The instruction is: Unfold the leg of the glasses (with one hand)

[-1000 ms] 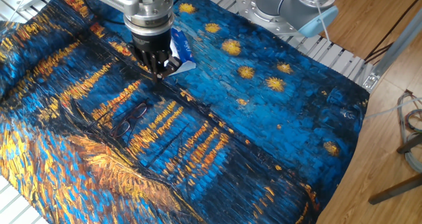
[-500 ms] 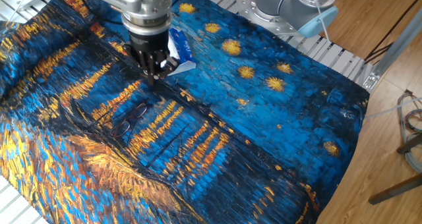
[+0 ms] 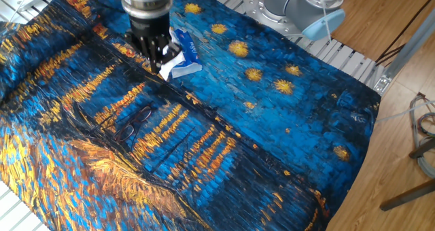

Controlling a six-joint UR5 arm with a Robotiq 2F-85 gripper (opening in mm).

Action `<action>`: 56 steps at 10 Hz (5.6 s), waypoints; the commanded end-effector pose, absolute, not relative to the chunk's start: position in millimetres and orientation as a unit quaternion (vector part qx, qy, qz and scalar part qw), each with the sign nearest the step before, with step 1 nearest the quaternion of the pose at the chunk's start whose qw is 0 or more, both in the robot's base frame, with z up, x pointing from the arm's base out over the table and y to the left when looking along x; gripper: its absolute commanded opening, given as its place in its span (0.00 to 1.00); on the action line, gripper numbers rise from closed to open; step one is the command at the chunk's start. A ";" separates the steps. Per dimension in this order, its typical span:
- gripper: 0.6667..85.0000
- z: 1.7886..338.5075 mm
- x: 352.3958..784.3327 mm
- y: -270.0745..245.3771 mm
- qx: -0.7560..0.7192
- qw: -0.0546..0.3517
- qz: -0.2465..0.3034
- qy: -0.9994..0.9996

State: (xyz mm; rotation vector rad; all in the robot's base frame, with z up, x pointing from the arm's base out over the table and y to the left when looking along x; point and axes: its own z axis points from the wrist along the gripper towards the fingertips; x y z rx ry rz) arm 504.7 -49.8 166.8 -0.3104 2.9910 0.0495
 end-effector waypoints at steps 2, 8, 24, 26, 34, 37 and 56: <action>0.00 168.7 486.1 -50.7 -0.078 0.050 0.039 0.995; 0.00 169.0 491.4 -54.3 -0.052 0.059 0.033 0.996; 0.00 120.0 584.1 -75.4 -0.113 0.083 0.005 0.990; 0.00 100.6 599.8 -74.5 -0.098 0.081 0.008 0.992; 0.00 60.0 623.4 -72.9 -0.080 0.080 0.007 0.994; 0.01 59.0 618.4 -71.0 -0.057 0.070 0.012 0.996; 0.33 28.7 630.9 -69.8 -0.098 0.084 0.016 0.992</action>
